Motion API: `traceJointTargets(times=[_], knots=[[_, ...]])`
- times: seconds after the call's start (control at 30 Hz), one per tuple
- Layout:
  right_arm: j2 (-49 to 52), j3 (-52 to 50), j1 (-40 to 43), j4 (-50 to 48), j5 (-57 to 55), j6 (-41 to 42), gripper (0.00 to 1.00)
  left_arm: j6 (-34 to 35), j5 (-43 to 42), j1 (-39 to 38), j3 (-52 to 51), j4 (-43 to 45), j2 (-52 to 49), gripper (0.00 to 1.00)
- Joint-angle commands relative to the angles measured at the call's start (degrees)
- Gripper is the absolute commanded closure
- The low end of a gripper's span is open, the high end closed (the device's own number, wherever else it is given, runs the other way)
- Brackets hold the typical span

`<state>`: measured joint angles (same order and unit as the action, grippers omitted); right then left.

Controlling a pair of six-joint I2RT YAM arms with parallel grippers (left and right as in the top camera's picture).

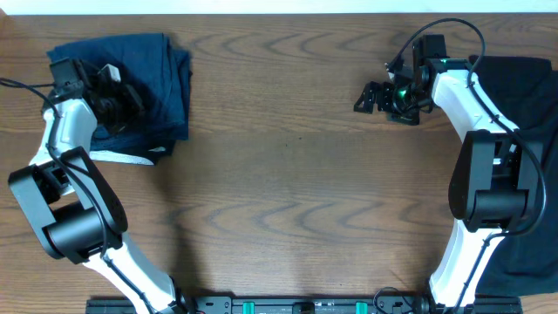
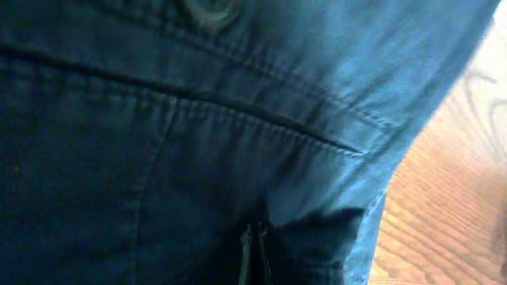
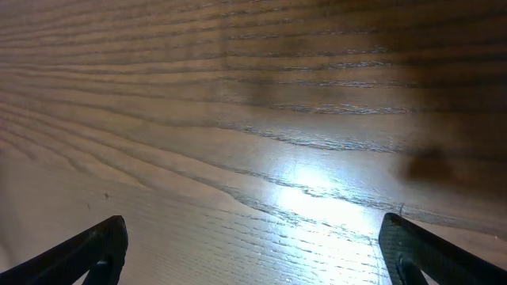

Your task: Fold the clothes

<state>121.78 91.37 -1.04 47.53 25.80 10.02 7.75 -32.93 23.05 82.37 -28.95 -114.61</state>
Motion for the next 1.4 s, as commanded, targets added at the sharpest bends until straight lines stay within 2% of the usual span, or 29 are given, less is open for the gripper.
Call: traceJointTargets(times=[0.0, 0.2, 0.37, 0.5, 0.73, 1.07, 1.23, 1.37], knots=[[-1.16, 0.76, -0.13, 0.04, -0.13, -0.7, 0.01, 0.52, -0.96, 1.6, 3.96, -0.07, 6.6, 0.94], [-1.16, 0.76, -0.15, 0.04, -0.13, -0.7, 0.01, 0.52, 2.93, 5.86, 4.52, -0.5, 10.67, 0.94], [-1.16, 0.76, -0.13, 0.04, -0.15, -0.7, 0.01, 0.52, 10.43, 8.37, 3.08, -1.05, 8.85, 0.94], [-1.16, 0.76, -0.13, 0.04, -0.15, -0.7, 0.01, 0.52, 13.0, 10.12, 2.97, -2.36, 6.27, 0.93], [-1.16, 0.76, -0.13, 0.04, -0.13, -0.7, 0.01, 0.52, 13.11, 13.25, 2.97, -2.75, 1.2, 0.93], [-1.16, 0.76, -0.13, 0.04, -0.15, -0.7, 0.01, 2.69, 13.05, 15.89, 2.99, -3.1, 0.28, 0.94], [-1.16, 0.76, -0.13, 0.04, -0.15, -0.7, 0.01, 4.04, 12.35, 15.89, 3.04, -2.73, 2.27, 0.9], [-1.16, 0.76, -0.15, 0.04, -0.15, -0.7, 0.01, 5.57, 7.45, 15.41, 3.04, -3.19, 7.39, 0.89]])
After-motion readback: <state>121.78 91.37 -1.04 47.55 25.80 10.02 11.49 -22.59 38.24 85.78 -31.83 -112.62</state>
